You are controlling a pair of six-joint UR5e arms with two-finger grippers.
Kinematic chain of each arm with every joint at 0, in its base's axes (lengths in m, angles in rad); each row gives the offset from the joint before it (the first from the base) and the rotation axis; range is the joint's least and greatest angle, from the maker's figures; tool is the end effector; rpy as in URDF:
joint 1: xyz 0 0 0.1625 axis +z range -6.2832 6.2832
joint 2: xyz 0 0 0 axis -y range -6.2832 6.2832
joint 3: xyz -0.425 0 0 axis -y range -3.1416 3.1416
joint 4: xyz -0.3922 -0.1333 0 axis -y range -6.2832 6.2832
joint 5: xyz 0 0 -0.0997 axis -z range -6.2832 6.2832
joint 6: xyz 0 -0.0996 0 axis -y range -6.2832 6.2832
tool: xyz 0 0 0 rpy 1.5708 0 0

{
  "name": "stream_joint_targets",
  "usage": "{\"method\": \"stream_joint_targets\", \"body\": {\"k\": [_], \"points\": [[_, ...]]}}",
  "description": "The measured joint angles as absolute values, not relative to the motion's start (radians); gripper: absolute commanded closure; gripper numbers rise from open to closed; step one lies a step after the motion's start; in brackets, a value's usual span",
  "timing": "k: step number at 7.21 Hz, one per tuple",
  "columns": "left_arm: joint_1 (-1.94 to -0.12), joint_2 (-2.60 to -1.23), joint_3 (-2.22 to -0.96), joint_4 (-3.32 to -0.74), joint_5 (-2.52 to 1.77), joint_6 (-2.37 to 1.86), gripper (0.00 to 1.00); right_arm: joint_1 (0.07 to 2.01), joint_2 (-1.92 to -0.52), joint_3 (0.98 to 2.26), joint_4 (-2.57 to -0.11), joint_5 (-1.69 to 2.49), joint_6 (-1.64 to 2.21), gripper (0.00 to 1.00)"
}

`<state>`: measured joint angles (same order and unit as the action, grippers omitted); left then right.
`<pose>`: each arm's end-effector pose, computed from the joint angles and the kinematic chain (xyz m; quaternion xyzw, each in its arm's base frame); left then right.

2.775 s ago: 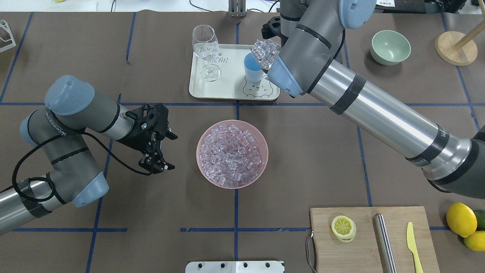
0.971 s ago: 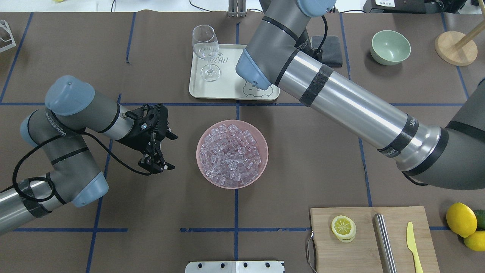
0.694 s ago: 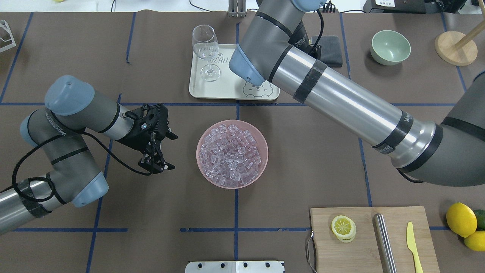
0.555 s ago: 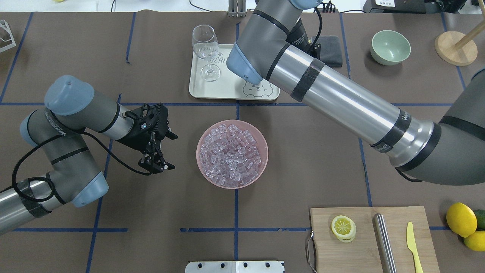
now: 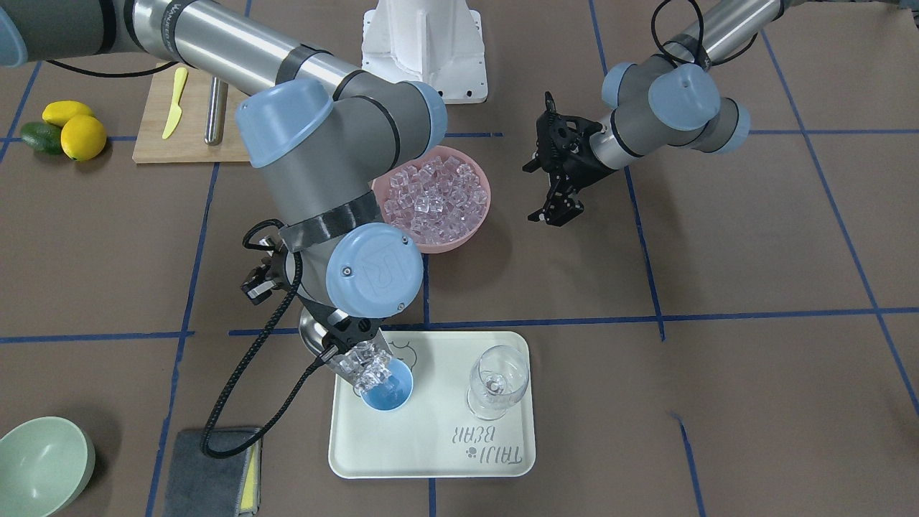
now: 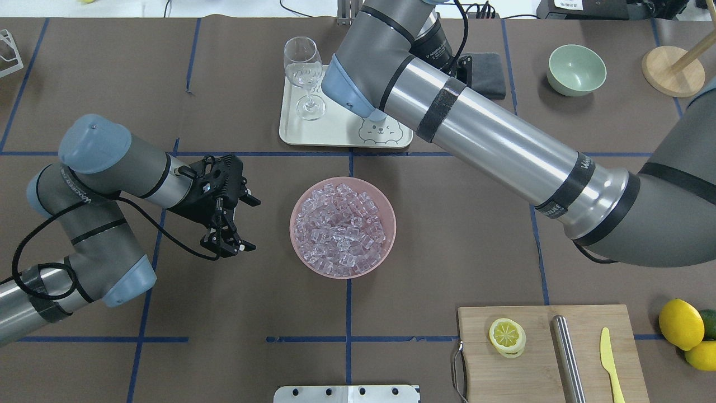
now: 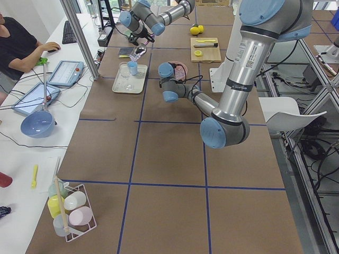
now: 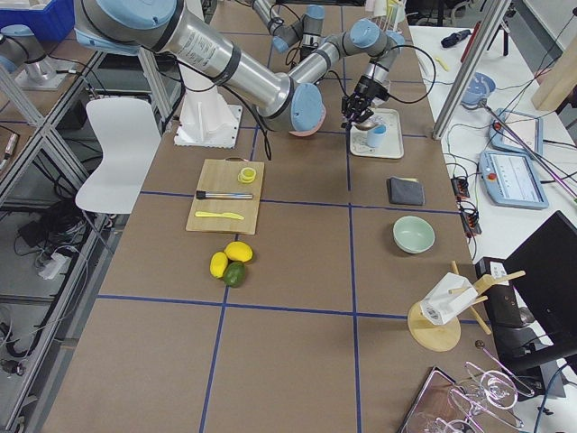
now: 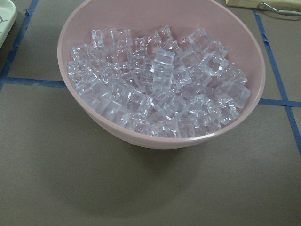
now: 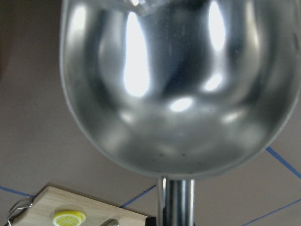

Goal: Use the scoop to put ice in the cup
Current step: 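Tilt the scoop over the light-blue cup with the right gripper to pour ice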

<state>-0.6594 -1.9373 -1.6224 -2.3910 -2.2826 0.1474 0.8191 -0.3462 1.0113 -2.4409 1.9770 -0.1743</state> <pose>0.4439 -0.4304 0.3304 0.3990 0.4661 0.5600 0.5567 -0.4691 -0.6394 0.1745 -0.1532 -0.1638 -0.4167 0.8809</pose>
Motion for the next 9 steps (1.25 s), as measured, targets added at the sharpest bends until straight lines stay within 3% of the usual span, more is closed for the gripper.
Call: {"method": "stream_joint_targets", "body": {"k": [7,9], "points": [[-0.657,-1.936,-1.620,-2.393,-2.282,0.147,0.00,0.819,-0.334,1.002,-2.482,1.935,-0.206,1.00],[-0.657,-1.939,-1.621,-2.391,-2.261,0.144,0.00,0.831,-0.391,1.106,-2.471,2.000,-0.135,1.00]]}}
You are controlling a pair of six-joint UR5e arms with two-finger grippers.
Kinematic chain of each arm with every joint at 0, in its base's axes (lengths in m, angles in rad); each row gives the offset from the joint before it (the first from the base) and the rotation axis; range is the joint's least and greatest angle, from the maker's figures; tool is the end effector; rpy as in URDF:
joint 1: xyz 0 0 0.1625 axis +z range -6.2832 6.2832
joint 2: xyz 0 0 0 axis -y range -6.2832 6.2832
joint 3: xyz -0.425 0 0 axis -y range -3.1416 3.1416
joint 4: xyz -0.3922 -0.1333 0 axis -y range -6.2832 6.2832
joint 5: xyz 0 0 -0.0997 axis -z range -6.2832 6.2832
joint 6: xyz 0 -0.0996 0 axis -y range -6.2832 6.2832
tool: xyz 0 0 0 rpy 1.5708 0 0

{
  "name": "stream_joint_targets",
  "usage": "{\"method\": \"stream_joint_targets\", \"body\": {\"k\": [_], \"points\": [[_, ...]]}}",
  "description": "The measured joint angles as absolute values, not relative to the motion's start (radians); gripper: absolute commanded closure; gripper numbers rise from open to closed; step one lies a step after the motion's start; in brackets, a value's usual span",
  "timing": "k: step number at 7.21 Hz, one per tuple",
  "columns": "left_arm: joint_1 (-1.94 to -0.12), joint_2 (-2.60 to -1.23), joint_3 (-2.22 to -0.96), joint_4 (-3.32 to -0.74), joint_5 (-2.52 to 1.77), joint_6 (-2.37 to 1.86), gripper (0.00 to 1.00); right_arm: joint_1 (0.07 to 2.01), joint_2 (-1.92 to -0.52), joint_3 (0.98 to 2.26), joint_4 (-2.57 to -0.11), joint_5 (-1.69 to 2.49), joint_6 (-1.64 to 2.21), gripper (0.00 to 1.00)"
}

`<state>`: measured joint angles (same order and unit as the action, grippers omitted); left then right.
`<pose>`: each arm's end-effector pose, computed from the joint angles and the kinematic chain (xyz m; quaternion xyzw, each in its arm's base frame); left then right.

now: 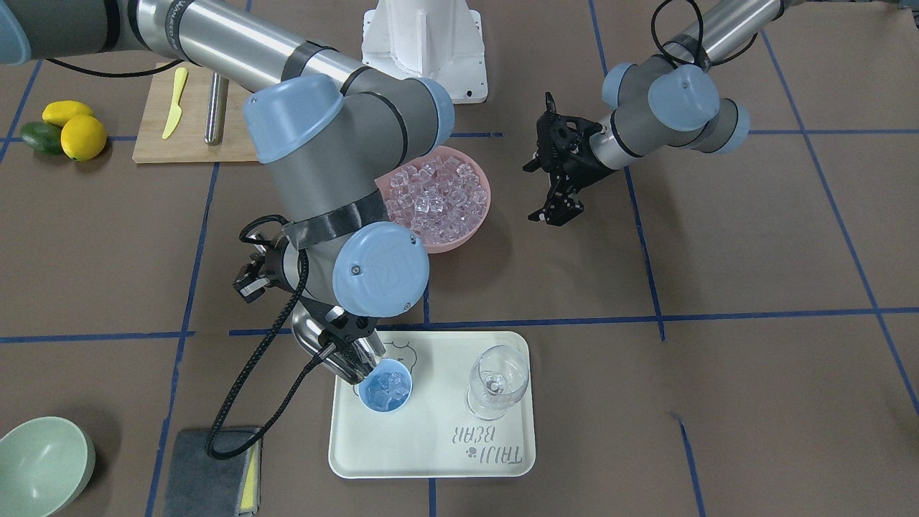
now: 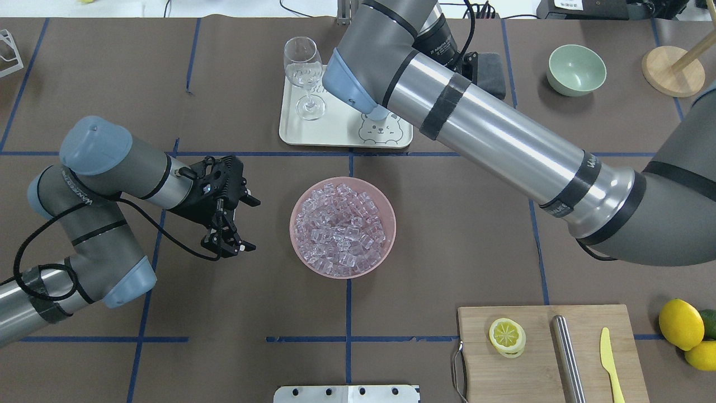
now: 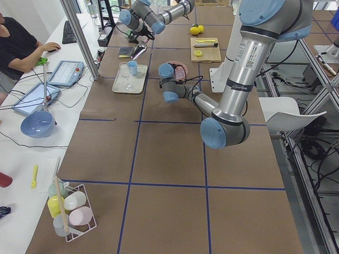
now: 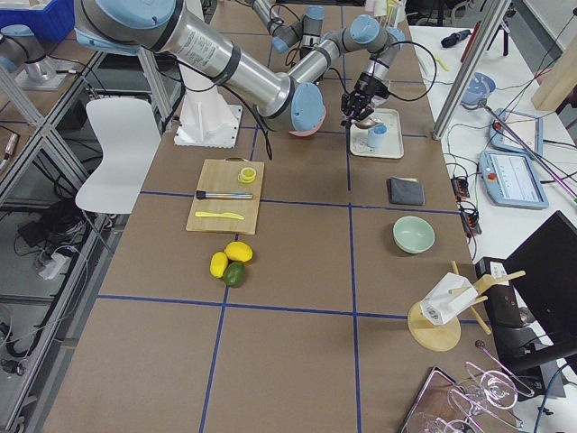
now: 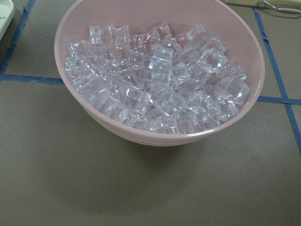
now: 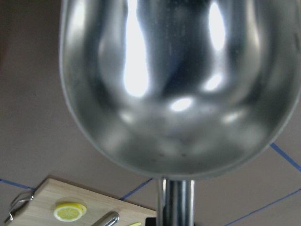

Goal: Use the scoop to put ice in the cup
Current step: 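Tilt the scoop over the light-blue cup with the right gripper to pour ice, then carry the empty scoop back with the right gripper while the left gripper withdraws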

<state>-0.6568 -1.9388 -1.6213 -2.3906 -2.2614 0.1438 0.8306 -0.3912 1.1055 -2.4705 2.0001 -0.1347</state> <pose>0.4455 -0.4317 0.3305 0.4026 0.4606 0.5563 0.5625 -0.4519 -0.6308 0.1750 -0.1496 -0.1755 -0.3943 0.8896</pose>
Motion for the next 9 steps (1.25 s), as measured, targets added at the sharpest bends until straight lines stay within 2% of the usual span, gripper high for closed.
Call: {"method": "stream_joint_targets", "body": {"k": [2,5,9], "points": [[-0.662,-1.940,-1.627,-2.384,-2.229,0.126,0.00,0.856,-0.574,1.346,-2.390,2.094,0.051,1.00],[-0.731,-1.939,-1.627,-2.375,-2.229,0.122,0.00,0.884,-0.935,1.721,-2.173,2.164,0.421,1.00],[-0.881,-1.906,-1.620,-2.359,-2.228,0.133,0.00,0.888,-1.225,1.926,-2.051,2.163,0.536,1.00]]}}
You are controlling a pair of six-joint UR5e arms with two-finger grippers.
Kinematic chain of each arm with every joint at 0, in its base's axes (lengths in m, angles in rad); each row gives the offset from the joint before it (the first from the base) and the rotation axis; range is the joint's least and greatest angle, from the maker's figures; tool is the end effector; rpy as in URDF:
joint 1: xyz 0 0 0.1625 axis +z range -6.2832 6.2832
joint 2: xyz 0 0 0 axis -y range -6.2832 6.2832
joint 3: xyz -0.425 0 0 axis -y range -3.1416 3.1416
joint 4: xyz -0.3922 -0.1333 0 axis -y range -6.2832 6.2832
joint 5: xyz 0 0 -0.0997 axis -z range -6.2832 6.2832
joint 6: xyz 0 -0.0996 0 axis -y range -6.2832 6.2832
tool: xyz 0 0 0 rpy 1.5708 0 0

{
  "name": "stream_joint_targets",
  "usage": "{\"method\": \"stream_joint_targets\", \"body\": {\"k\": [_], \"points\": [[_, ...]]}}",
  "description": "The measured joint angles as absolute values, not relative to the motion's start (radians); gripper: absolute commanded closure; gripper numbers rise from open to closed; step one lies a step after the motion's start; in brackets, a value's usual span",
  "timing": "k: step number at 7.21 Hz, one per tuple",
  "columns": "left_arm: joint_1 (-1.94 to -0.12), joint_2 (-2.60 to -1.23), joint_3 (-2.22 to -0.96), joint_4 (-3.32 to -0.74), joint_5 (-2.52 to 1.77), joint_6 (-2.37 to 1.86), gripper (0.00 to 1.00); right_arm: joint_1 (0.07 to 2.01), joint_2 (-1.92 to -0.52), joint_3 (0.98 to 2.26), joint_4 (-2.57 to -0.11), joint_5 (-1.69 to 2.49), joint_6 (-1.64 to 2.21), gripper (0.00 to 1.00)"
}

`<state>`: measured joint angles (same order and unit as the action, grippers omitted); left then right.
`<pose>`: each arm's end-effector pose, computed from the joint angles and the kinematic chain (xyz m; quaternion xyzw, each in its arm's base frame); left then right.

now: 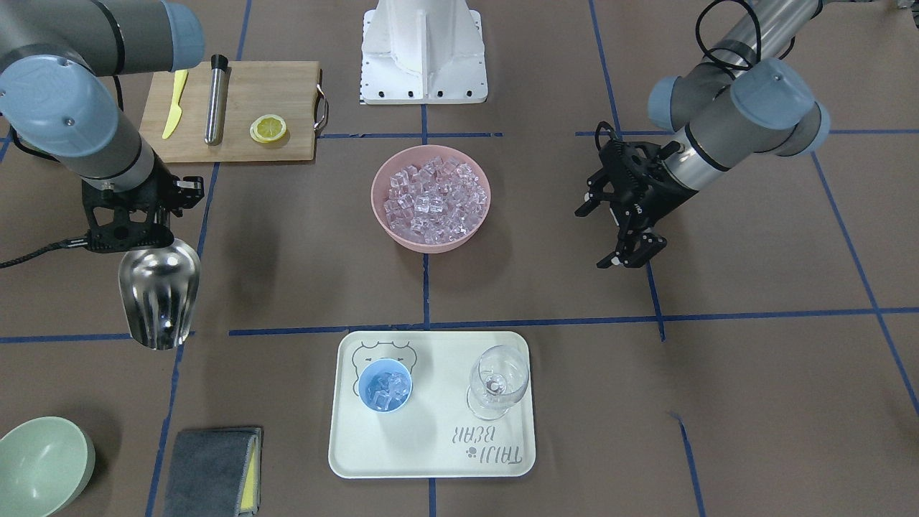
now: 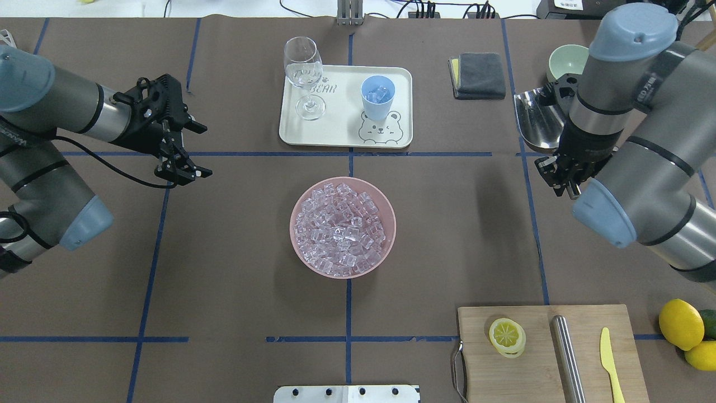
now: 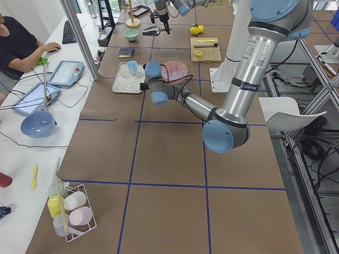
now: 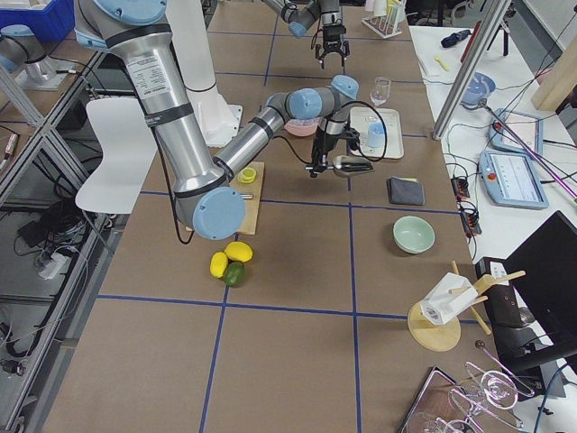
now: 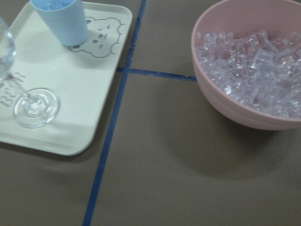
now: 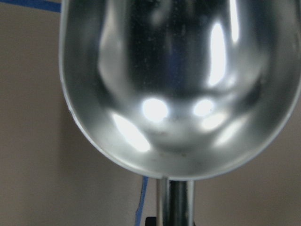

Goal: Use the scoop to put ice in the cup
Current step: 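Carry the empty scoop back with the right gripper while the left gripper withdraws, then lower the scoop onto the table with the right gripper and release it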

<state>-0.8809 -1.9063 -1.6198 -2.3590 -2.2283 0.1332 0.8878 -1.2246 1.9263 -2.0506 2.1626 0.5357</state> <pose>0.3354 -0.5203 0.3553 0.4296 0.4025 0.4791 0.6511 -0.2926 -0.4828 0.3678 -0.0790 -0.2983 -0.1021 0.9457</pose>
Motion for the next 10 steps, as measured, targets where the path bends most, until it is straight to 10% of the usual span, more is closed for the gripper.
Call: {"method": "stream_joint_targets", "body": {"k": [10], "points": [[-1.129,-1.838,-1.661,-1.798,-2.217,0.133,0.00,0.759,-1.533,1.889,-1.594,2.200,0.745,1.00]]}}
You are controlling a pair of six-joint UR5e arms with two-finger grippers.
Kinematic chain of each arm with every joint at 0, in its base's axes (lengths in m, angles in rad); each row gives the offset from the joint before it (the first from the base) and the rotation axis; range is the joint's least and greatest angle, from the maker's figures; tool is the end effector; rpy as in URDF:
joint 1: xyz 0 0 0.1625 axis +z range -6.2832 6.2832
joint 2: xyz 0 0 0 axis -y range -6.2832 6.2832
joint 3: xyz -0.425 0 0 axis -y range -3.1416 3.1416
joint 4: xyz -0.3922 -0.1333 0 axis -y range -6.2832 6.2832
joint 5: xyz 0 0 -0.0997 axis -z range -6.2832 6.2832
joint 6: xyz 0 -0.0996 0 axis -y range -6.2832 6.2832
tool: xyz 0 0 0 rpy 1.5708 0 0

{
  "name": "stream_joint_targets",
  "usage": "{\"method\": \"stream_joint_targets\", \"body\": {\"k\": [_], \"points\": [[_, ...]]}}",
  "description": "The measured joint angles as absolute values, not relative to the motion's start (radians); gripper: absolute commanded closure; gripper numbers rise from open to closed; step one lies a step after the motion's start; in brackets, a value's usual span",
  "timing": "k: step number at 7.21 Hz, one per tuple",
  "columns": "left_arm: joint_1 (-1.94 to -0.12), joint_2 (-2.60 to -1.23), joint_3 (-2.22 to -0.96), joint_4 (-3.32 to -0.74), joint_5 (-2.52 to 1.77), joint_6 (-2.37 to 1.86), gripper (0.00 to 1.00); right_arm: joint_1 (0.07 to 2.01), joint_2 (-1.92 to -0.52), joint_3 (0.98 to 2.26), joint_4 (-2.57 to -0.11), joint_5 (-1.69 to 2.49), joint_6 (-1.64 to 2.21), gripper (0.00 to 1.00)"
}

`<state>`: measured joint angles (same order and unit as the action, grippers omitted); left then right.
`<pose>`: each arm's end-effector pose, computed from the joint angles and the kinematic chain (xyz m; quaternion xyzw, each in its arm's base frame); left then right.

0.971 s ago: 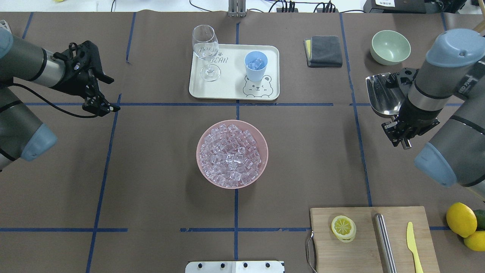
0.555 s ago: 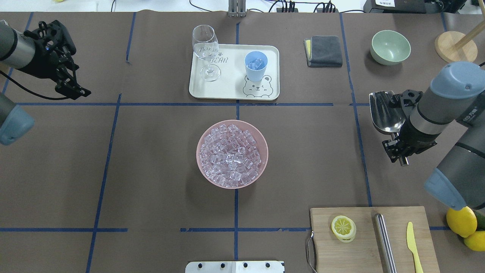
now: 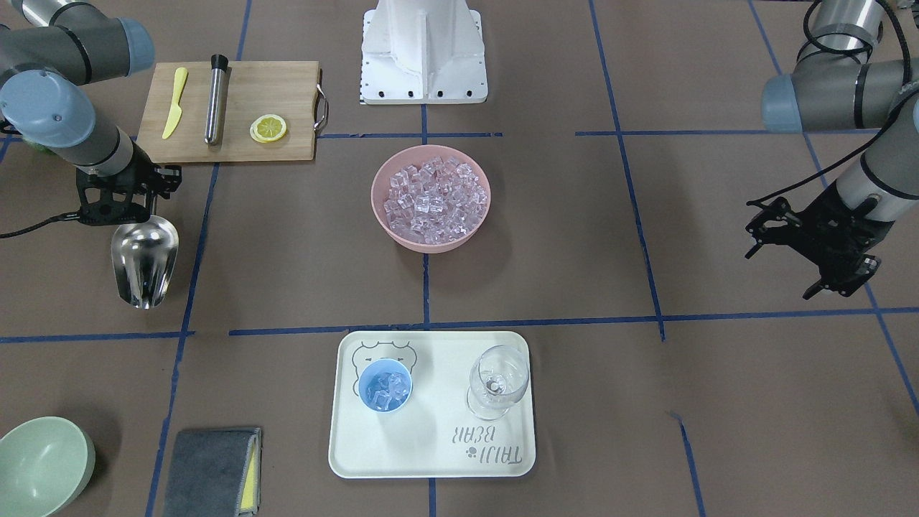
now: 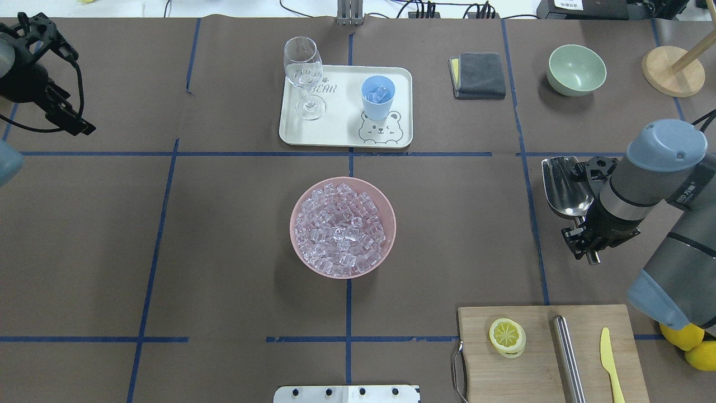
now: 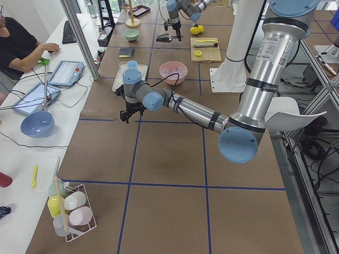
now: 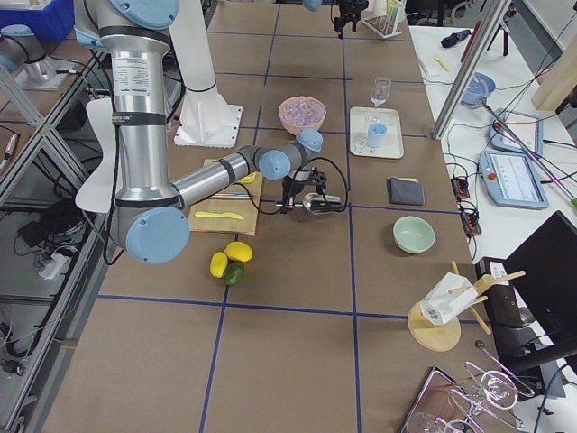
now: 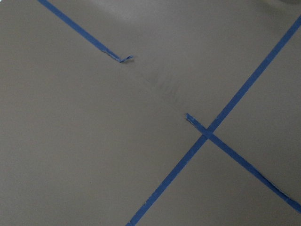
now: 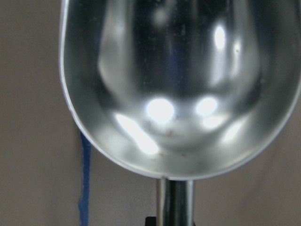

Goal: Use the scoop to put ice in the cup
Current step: 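Lower the scoop onto the table with the right gripper and release it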

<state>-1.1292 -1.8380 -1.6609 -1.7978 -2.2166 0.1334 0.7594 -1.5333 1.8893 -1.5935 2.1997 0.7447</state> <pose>0.1930 -0.5798 0.4466 0.2233 0.3422 0.3451 0.8449 -0.3142 -0.4013 0.4940 -0.1017 -0.3280 -0.0825 0.9356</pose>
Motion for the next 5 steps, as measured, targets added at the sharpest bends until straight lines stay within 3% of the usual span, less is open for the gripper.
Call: {"method": "stream_joint_targets", "body": {"k": [4,5], "points": [[-1.131,-1.812,-1.664,-1.792,-2.215,0.133,0.00,0.740,-1.533,1.860,-1.593,2.229,0.750,0.99],[-1.131,-1.812,-1.666,-1.792,-2.215,0.133,0.00,0.738,-1.530,1.852,-1.594,2.231,0.750,0.86]]}}
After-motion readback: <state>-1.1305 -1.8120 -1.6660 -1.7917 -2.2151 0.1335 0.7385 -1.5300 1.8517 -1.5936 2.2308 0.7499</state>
